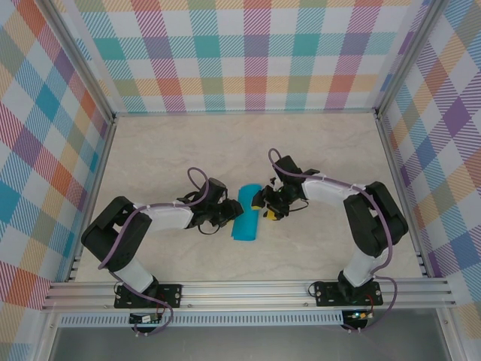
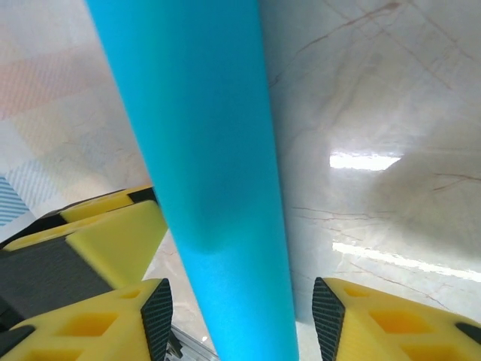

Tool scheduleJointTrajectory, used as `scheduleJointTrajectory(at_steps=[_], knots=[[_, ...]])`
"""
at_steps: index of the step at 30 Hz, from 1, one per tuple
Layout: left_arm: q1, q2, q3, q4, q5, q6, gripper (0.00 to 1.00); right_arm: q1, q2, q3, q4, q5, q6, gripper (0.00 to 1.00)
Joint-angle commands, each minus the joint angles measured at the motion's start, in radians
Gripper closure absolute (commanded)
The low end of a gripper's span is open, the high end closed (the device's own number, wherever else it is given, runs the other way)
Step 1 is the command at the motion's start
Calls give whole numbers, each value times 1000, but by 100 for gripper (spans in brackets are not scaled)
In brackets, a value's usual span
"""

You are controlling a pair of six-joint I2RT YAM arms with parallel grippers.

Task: Fold a paper plane with a square sheet of paper (pick it up from the middle)
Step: Hold the square sheet of paper at the center of the table.

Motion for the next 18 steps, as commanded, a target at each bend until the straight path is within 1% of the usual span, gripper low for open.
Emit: scheduleJointTrajectory(at_steps=[1,4,9,12,18], knots=[[-13,14,2,-11,0,4,60,-4,-15,-7,8,-43,-50,46],[-14,20,7,-8,5,5,59,2,12,-4,29,-98,-60,46],[-16,13,3,-3,3,2,59,3,30,10,-58,23,-103,52],[-17,-3,-1,-3,-1,3,59,3,55,23,-88,48,-134,55],[-17,-51,-8,-44,-26,26,57,1,89,42,-121,69,-162,55]])
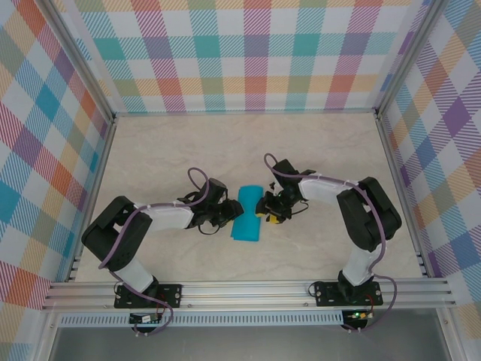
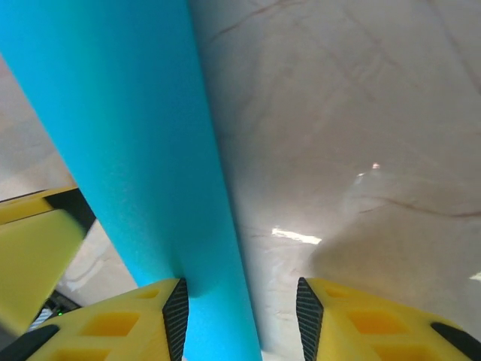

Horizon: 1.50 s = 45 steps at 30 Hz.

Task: Fold a paper plane with a square sheet of paper (pick it up from the middle)
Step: Hold the square sheet of paper at the center of the table.

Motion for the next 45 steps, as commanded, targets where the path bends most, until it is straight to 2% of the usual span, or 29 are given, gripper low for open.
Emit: scheduleJointTrajectory(at_steps=[1,11,14,17,28,37,45], knots=[[-14,-50,-8,-43,-24,23,57,0,11,34,-52,19,-41,55],[-14,0,5,-23,1,23,57,0,-101,-13,35,-52,13,46],[-16,8,8,-18,6,21,57,4,-92,-22,88,-102,30,42],[-16,10,13,-24,8,23,57,9,-63,-11,95,-102,42,41],[-16,-11,14,-31,0,25,56,10,14,7,9,31,0,50],[-16,-130,7,-147,-128,40,53,11,39,24,-55,81,-26,50],[-16,-240,-27,-239,-278,-7,52,11,85,63,-121,103,-20,49]])
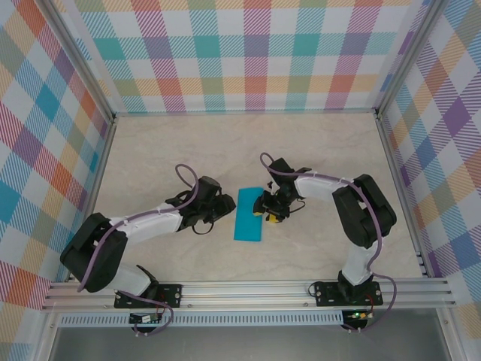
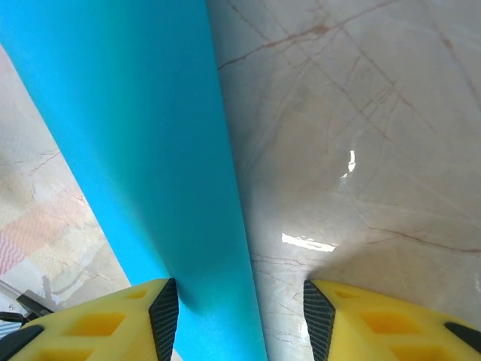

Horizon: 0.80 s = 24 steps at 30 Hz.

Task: Fold a paper plane with a square sheet of paper (pick it up from the middle)
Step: Hold the square sheet of paper at the center of the table.

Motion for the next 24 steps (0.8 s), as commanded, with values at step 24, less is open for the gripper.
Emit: scheduleJointTrajectory(at_steps=[24], knots=[[-14,-106,-49,-121,-150,-46,48,-1,123,94,-238,150,-52,47]])
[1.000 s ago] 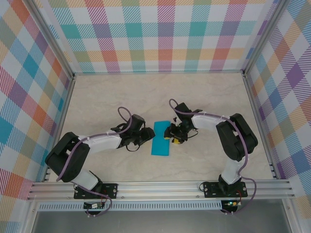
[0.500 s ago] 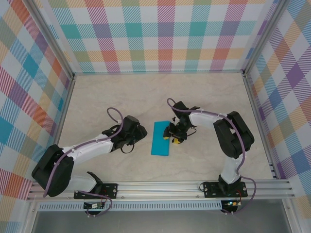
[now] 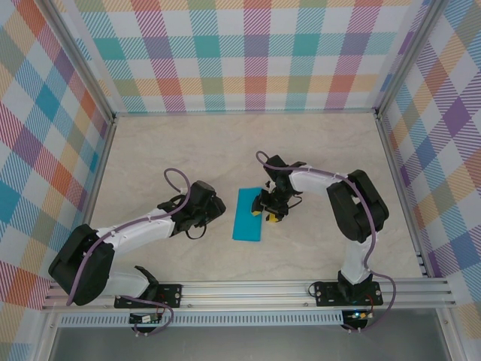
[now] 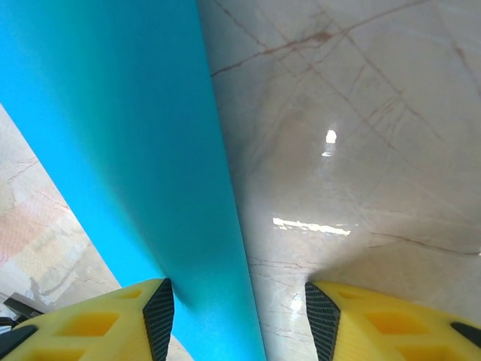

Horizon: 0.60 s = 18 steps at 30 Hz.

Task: Fold a paper plane with a square sheet of paper (pick it up from the middle)
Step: Hold the square sheet of paper at the center of the table.

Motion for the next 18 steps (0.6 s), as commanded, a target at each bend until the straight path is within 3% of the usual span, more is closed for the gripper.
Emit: scheduleJointTrajectory(at_steps=[1,18], knots=[[-14,-10,-5,-12,-15,-2,48,-7,54,-8,-110,137,-40,47],[-14,23,15,19,34,27,48,-7,99,24,-146,160,-59,48]])
